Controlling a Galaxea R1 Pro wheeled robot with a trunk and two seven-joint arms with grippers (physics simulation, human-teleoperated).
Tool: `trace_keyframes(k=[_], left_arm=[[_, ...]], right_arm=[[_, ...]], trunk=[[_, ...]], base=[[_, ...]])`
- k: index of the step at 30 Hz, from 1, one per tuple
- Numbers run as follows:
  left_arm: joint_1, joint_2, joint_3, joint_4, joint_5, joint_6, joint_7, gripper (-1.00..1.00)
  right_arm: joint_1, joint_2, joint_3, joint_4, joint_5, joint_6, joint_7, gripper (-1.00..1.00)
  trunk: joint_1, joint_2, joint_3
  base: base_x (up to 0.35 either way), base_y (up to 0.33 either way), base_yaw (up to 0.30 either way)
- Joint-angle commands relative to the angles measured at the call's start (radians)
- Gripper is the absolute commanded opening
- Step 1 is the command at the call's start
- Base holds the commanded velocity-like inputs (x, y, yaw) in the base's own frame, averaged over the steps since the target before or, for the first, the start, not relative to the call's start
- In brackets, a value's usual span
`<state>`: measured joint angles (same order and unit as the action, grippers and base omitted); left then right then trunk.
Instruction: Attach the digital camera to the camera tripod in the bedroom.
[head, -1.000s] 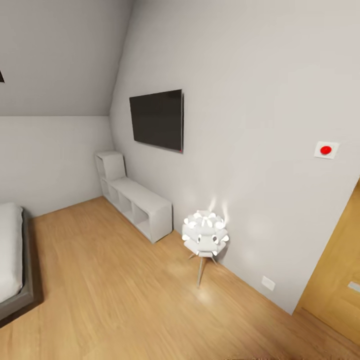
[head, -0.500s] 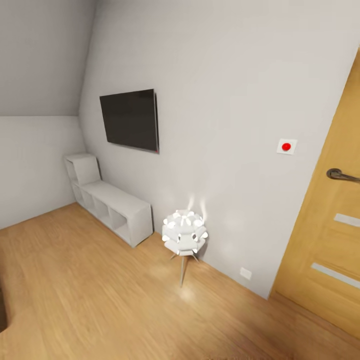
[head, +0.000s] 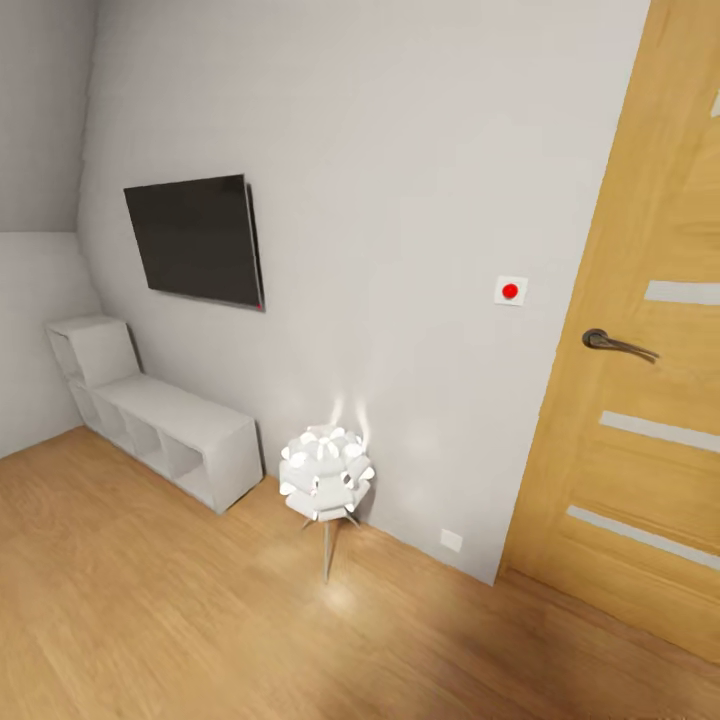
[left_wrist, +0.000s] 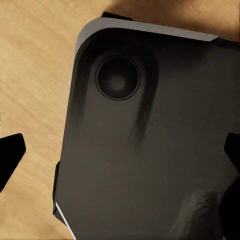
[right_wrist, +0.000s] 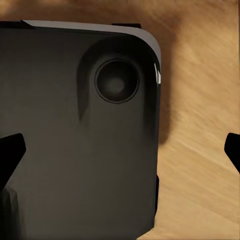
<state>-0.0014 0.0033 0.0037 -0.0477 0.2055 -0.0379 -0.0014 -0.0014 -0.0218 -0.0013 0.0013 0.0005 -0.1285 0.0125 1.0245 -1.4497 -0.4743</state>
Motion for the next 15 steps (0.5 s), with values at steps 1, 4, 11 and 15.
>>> trace_keyframes(k=[1, 4, 11, 15], left_arm=[[0.0, 0.0, 0.0, 0.0, 0.006, -0.003, 0.0, 1.0], [0.0, 0.0, 0.0, 0.0, 0.005, -0.003, 0.0, 1.0], [0.0, 0.0, -0.001, 0.0, 0.003, -0.003, 0.0, 1.0], [0.0, 0.0, -0.001, 0.0, 0.004, -0.003, 0.0, 1.0]], right_arm=[[0.0, 0.0, 0.0, 0.0, 0.0, -0.003, 0.001, 1.0], [0.0, 0.0, 0.0, 0.0, 0.001, -0.003, 0.001, 1.0], [0.0, -0.001, 0.0, 0.0, 0.001, -0.003, 0.001, 1.0], [0.0, -0.001, 0.0, 0.0, 0.001, -0.003, 0.001, 1.0]], trunk=[[0.0, 0.0, -0.001], [0.0, 0.0, -0.001], [0.0, 0.0, -0.001], [0.0, 0.0, -0.001]], base=[[0.275, 0.0, -0.3], [0.24, 0.0, -0.3], [0.071, 0.0, -0.3], [0.011, 0.0, -0.3]])
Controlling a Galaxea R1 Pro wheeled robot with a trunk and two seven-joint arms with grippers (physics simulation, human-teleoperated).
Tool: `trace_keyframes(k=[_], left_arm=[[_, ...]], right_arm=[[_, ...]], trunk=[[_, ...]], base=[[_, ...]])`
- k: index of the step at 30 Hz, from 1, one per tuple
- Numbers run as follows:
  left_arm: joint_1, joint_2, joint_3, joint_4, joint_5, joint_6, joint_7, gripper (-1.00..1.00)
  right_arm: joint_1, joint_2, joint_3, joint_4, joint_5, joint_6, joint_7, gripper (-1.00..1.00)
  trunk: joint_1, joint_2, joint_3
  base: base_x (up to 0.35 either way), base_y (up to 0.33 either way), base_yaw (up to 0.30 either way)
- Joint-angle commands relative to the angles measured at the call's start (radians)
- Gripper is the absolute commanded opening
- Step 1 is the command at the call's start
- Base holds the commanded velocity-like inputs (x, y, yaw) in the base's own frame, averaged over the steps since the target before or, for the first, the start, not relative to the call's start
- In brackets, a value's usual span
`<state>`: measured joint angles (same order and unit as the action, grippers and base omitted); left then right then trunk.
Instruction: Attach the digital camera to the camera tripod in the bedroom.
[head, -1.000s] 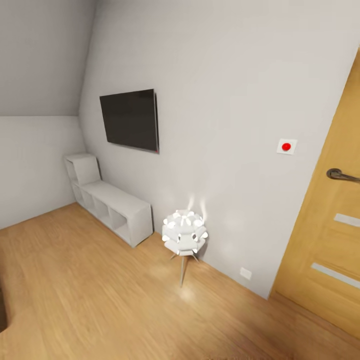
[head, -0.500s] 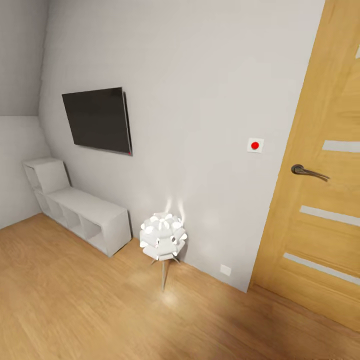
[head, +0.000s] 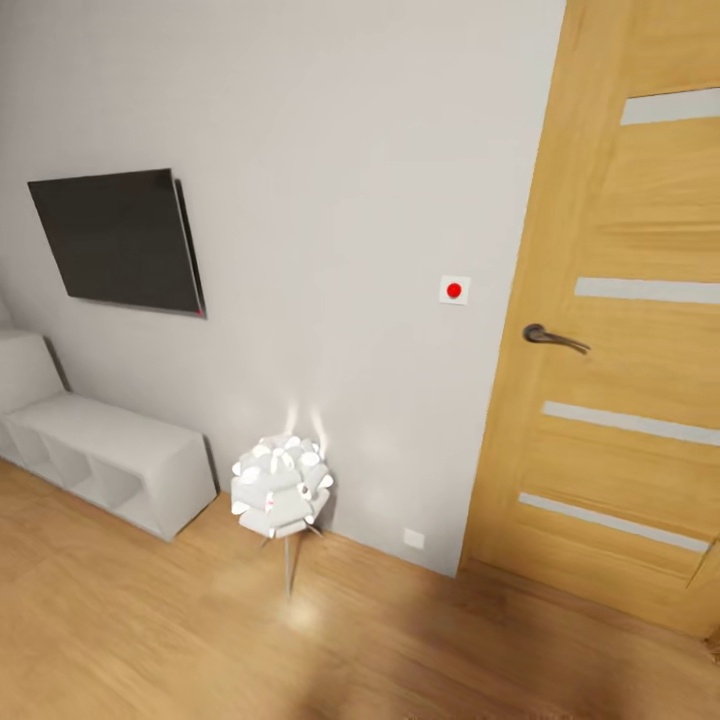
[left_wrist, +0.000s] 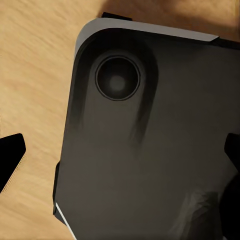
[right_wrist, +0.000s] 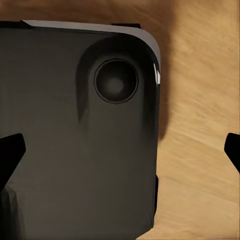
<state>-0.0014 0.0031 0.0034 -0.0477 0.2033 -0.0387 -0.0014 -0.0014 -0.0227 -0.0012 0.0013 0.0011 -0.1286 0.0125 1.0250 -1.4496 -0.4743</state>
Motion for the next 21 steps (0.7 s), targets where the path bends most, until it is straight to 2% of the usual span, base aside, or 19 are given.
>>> trace_keyframes(k=[1, 21], left_arm=[[0.0, 0.0, 0.0, 0.0, 0.006, -0.003, 0.0, 1.0], [0.0, 0.001, 0.001, 0.0, 0.01, -0.003, 0.0, 1.0]], right_arm=[[0.0, 0.0, 0.0, 0.0, 0.0, -0.003, 0.001, 1.0], [0.0, -0.002, 0.0, 0.0, -0.001, -0.003, 0.001, 1.0]], trunk=[[0.0, 0.0, -0.001], [0.0, 0.0, -0.001]], base=[[0.005, 0.0, -0.3], [0.001, 0.0, -0.3]])
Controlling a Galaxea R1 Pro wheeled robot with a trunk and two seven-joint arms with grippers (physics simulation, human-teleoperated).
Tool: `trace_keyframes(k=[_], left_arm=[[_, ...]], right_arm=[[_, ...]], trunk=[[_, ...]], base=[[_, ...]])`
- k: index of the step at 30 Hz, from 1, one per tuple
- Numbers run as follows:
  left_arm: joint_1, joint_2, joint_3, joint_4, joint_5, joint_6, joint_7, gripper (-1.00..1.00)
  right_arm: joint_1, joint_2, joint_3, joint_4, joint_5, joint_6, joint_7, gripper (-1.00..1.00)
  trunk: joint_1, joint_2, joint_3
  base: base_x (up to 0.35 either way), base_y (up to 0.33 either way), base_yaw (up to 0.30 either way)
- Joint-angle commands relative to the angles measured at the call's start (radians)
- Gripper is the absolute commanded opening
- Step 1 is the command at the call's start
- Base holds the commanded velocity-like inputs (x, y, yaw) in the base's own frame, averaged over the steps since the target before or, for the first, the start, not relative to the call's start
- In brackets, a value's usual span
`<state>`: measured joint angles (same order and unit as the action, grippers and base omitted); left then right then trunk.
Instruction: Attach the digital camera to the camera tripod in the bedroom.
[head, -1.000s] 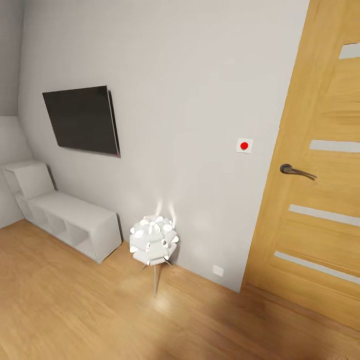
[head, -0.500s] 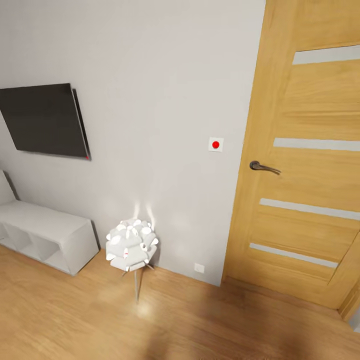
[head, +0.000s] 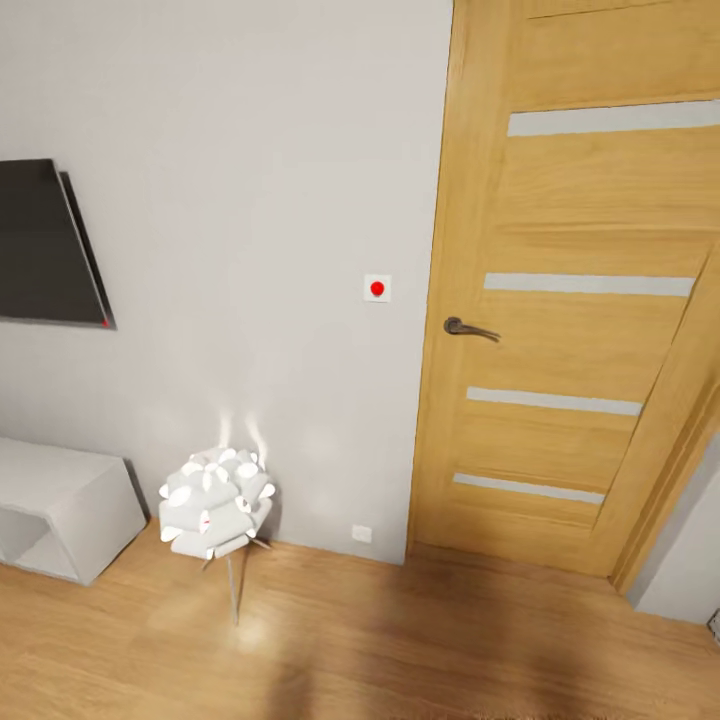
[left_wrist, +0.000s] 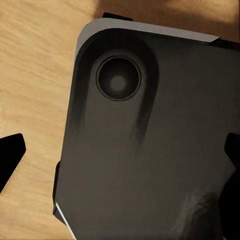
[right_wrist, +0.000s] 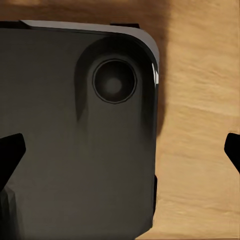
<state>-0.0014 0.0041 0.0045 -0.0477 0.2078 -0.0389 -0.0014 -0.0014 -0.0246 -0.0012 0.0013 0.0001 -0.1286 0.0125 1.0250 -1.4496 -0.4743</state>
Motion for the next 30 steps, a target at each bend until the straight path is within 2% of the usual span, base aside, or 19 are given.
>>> trace_keyframes(k=[1, 16, 30], left_arm=[[0.0, 0.0, 0.0, 0.0, 0.006, -0.003, 0.0, 1.0], [0.0, 0.0, 0.002, 0.0, 0.01, -0.003, 0.0, 1.0], [0.0, 0.0, 0.001, 0.0, 0.008, -0.003, 0.0, 1.0]], right_arm=[[0.0, 0.0, 0.0, 0.0, 0.0, -0.003, 0.001, 1.0], [0.0, 0.0, 0.003, 0.0, 0.001, -0.003, 0.001, 1.0], [0.0, 0.0, 0.004, 0.0, 0.001, -0.003, 0.001, 1.0]], trunk=[[0.0, 0.0, -0.001], [0.0, 0.0, -0.001], [0.0, 0.0, -0.001]], base=[[0.0, 0.0, -0.3], [0.003, 0.0, -0.3], [0.089, 0.0, -0.3]])
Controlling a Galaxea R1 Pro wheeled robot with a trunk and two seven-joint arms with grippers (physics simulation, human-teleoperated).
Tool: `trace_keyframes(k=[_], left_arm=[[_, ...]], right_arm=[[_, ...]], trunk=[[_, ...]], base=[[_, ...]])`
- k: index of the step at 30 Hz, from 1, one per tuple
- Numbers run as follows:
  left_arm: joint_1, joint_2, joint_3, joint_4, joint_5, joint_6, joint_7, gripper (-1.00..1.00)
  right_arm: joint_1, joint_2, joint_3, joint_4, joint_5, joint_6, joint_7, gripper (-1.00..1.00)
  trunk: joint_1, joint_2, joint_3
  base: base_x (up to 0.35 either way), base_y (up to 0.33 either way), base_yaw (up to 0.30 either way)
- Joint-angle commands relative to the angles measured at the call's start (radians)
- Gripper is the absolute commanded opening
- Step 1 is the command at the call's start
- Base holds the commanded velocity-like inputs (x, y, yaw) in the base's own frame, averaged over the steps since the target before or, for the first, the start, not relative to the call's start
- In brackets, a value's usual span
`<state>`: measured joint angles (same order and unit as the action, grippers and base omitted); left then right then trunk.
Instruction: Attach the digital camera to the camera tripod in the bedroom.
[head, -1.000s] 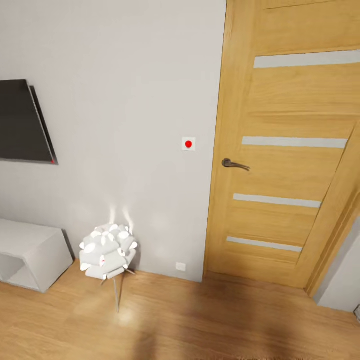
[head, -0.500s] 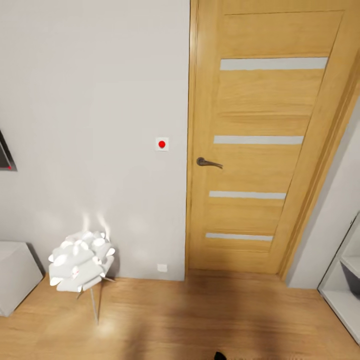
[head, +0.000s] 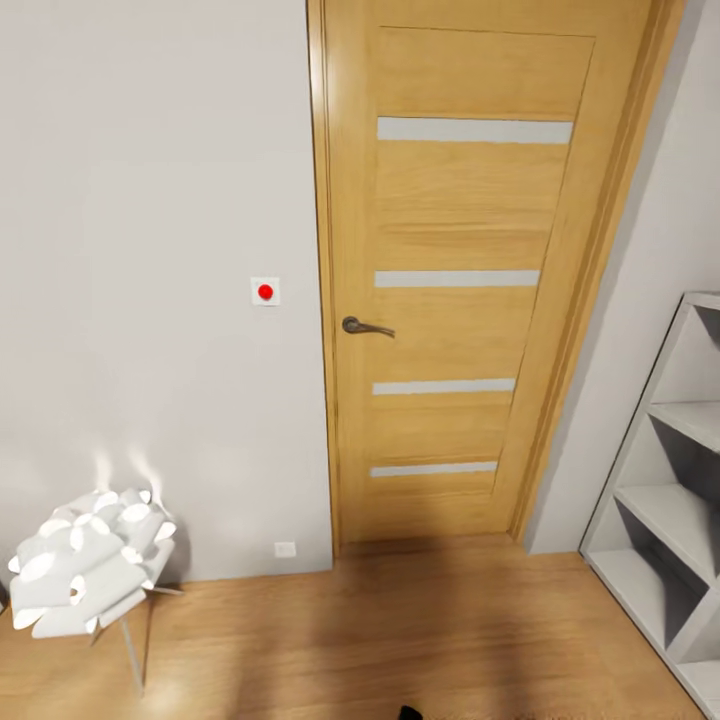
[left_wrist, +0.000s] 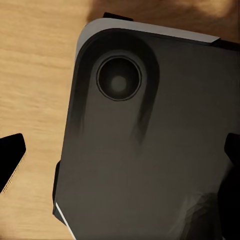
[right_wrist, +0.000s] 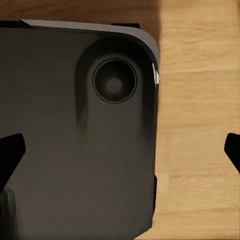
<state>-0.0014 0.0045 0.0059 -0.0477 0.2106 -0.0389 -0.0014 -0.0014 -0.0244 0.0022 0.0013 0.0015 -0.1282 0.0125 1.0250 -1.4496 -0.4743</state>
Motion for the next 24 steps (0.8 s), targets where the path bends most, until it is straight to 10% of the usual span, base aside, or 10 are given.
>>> trace_keyframes(k=[1, 24], left_arm=[[0.0, 0.0, 0.0, 0.0, 0.006, -0.003, 0.0, 1.0], [0.0, 0.002, 0.003, 0.0, 0.009, -0.003, 0.0, 1.0]], right_arm=[[0.0, 0.0, 0.0, 0.0, 0.0, -0.003, 0.001, 1.0], [0.0, -0.001, 0.003, 0.0, 0.0, 0.004, -0.001, 1.0]], trunk=[[0.0, 0.0, -0.001], [0.0, 0.0, -0.001]], base=[[0.013, 0.0, -0.3], [0.002, 0.0, -0.25]])
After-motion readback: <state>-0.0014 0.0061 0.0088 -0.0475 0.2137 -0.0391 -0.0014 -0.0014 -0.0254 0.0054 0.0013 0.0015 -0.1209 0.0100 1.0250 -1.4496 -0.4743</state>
